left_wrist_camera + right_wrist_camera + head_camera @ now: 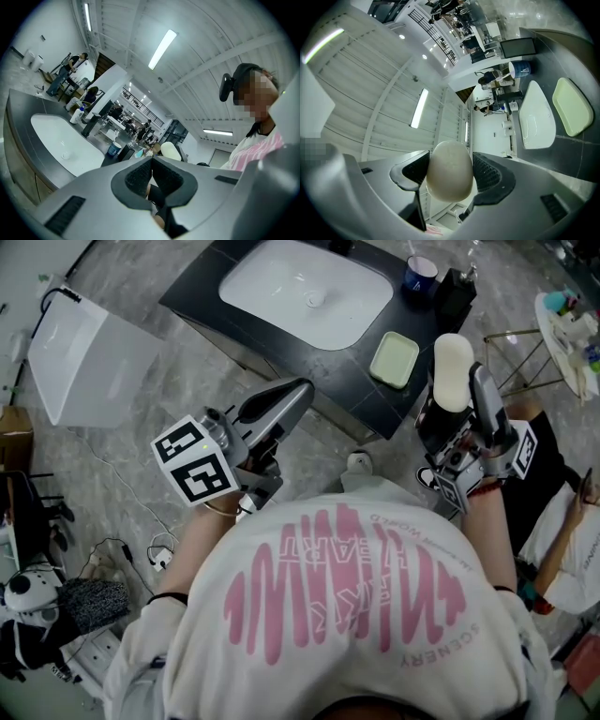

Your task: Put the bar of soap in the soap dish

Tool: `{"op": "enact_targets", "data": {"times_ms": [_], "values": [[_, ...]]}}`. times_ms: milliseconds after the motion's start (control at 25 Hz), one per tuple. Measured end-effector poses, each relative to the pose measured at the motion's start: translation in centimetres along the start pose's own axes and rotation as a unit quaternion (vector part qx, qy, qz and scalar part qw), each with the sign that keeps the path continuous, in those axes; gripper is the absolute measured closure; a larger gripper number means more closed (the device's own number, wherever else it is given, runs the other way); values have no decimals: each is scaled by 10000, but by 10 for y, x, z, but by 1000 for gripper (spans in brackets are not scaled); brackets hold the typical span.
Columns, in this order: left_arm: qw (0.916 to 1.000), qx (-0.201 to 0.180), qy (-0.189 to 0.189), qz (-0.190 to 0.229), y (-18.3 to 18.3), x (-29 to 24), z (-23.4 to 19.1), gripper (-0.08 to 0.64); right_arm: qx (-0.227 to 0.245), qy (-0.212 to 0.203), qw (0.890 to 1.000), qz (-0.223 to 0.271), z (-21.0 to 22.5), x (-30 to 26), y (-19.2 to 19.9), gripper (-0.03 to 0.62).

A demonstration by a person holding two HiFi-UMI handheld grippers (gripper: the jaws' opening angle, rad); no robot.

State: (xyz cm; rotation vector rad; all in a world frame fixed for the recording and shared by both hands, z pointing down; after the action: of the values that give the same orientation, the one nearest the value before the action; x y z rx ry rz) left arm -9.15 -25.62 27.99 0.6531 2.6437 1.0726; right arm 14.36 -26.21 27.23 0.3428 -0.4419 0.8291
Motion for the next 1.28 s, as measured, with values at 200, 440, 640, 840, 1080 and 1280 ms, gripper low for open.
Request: {"op": "enact_targets", "data": {"times_ms": [200,440,640,840,1080,1280], "values": [[9998,75,-153,55,-4,-10,-12,549,-82,97,9998,-146,20,-8,-17,296],[9990,103,-404,139,-12,-14,-21,549,26,500,9982,-337,50,-16,-38,296],[9970,104,-704,304,-17,-12,-32,549,68,867,9949,-516,84,-19,-55,295],[9952,120,-899,357,-16,-20,-42,551,68,1186,9899,-771,118,-12,-66,296],[9935,167,-1051,405,-16,-20,-41,549,75,1354,9855,-1021,144,-18,-70,296],[9919,214,-1166,458,-14,-26,-46,549,93,1430,9830,-1146,163,-19,-79,296]]}}
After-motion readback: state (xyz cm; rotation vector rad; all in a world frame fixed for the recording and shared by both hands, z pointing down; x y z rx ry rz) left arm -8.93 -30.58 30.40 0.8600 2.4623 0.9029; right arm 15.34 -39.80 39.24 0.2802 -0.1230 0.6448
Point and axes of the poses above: the fingertips, and each gripper's own axes: x backward along the fingers, z to its right, y out of its underside, the point moved 3 cm from there along x, backward along the fingers, and after that the axes turned 9 degrees about x, right-handed, at the moved point
